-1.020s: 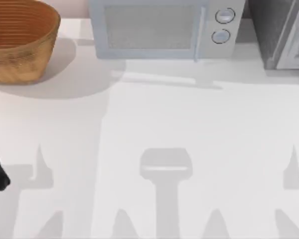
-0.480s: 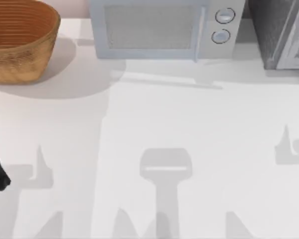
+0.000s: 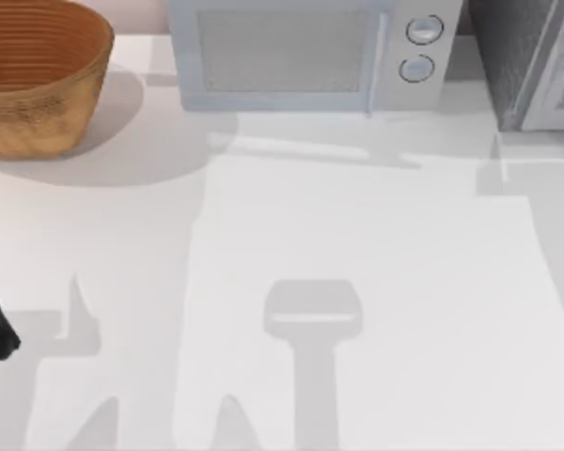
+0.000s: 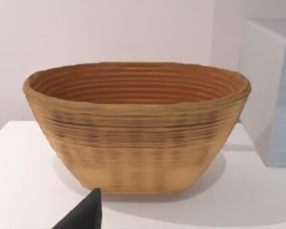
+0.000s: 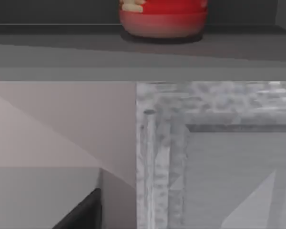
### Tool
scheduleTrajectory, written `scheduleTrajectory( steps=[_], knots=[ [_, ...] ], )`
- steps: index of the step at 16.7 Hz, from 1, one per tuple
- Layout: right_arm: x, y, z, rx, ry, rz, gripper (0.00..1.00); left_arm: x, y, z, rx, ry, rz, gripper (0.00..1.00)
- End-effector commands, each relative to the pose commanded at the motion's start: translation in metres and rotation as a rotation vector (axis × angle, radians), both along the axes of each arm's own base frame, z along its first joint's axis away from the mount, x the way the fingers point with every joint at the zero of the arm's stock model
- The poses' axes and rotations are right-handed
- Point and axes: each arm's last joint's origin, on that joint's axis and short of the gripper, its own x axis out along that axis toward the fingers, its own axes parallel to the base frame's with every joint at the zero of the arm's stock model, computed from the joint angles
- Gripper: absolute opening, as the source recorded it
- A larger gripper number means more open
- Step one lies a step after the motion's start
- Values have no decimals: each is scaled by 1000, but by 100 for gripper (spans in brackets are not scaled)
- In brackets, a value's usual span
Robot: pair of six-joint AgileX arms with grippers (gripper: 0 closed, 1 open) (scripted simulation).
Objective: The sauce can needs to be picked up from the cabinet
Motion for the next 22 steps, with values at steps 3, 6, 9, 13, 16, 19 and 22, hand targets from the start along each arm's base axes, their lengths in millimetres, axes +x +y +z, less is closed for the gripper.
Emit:
scheduleTrajectory(
  steps=[3,6,9,13,16,19,22],
  knots=[
    [29,9,45,5,-18,2,100,0,0,0,0,0,0,100],
    [58,19,66,4,-1,3,100,0,0,0,0,0,0,100],
    [79,26,71,-2,26,4,100,0,0,0,0,0,0,100],
    [83,27,71,-3,33,4,100,0,0,0,0,0,0,100],
    [84,26,71,-3,31,1,100,0,0,0,0,0,0,100],
    [105,24,74,-1,27,-2,100,0,0,0,0,0,0,100],
    [141,23,69,-1,43,-4,100,0,0,0,0,0,0,100]
  ],
)
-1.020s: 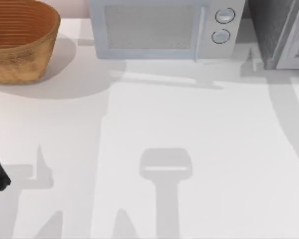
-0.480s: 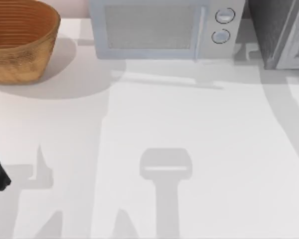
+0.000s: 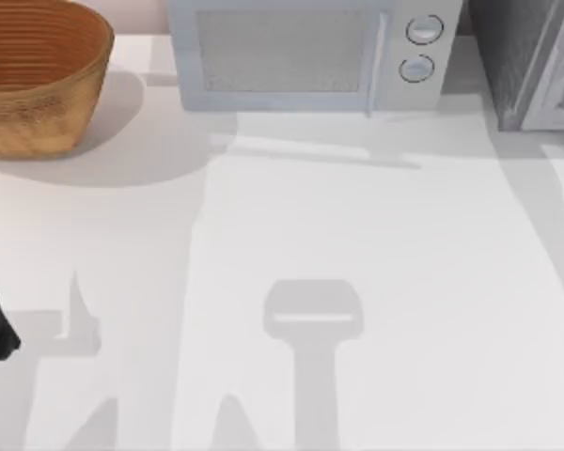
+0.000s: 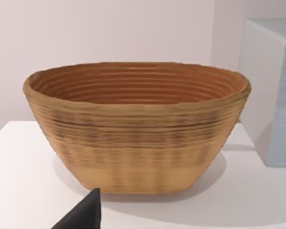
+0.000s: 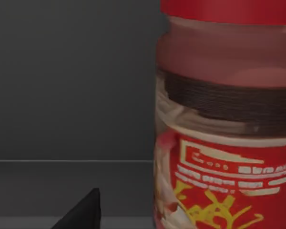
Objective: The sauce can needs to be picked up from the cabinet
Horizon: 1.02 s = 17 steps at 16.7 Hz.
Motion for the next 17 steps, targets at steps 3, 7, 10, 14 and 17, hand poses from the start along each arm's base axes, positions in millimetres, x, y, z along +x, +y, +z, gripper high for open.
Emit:
scheduleTrajectory(
  steps=[3,7,10,14,17],
  knots=[
    [11,-4,0,2,-7,-2,100,0,0,0,0,0,0,100],
    [11,-2,-1,2,-3,1,100,0,0,0,0,0,0,100],
    [25,-3,2,2,-7,-2,100,0,0,0,0,0,0,100],
    [55,-3,2,2,-8,-2,100,0,0,0,0,0,0,100],
    [70,-4,0,2,-8,-2,100,0,0,0,0,0,0,100]
  ],
)
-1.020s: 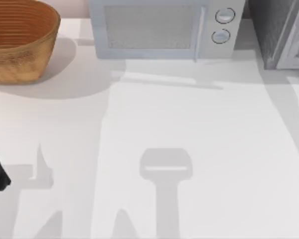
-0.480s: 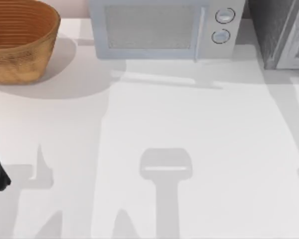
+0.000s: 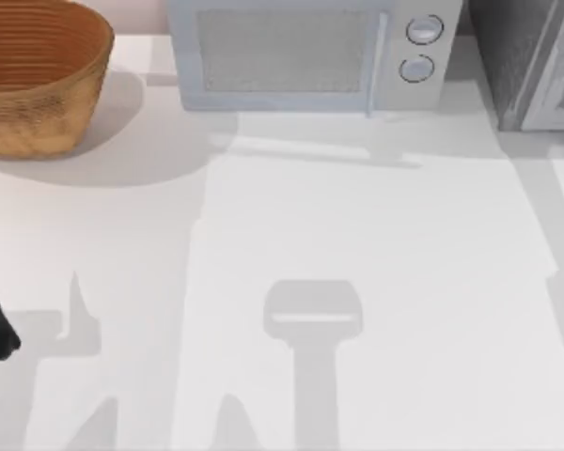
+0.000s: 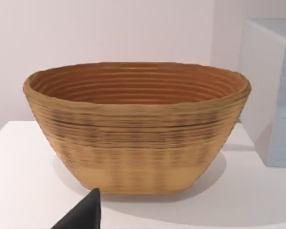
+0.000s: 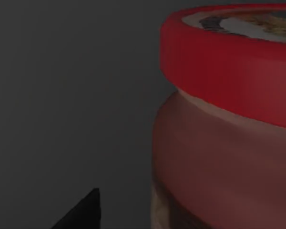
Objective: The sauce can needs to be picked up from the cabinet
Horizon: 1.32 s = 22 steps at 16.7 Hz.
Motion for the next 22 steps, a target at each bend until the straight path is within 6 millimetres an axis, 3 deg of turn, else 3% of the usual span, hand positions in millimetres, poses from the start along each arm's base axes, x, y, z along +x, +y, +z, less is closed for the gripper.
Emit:
scheduleTrajectory(
  steps=[4,17,22],
  knots=[
    [1,0,0,0,0,0,100,0,0,0,0,0,0,100],
    [1,0,0,0,0,0,2,0,0,0,0,0,0,100],
    [1,0,0,0,0,0,0,0,0,0,0,0,0,100]
  ],
)
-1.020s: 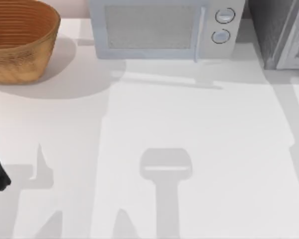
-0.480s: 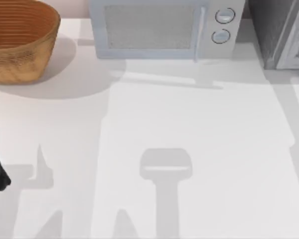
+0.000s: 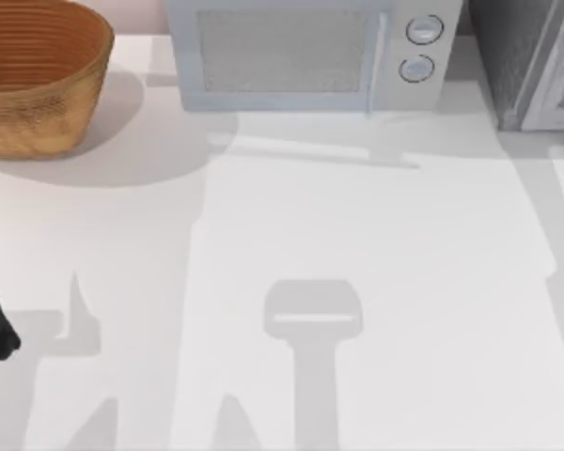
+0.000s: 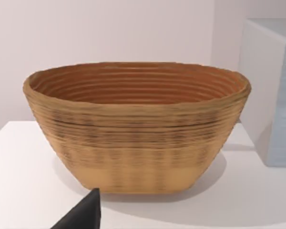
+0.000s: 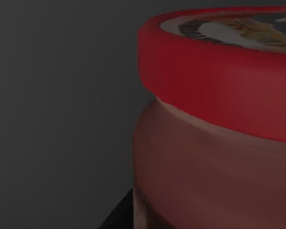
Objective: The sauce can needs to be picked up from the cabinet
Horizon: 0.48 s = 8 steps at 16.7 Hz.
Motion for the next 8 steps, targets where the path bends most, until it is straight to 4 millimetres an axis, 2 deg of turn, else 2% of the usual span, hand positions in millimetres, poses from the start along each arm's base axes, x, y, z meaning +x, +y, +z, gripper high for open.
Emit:
scheduleTrajectory(
  steps=[5,8],
  knots=[
    [-1,1,1,2,-1,2,0,0,0,0,0,0,0,100],
    [-29,4,17,3,-9,2,0,0,0,0,0,0,0,100]
  ],
)
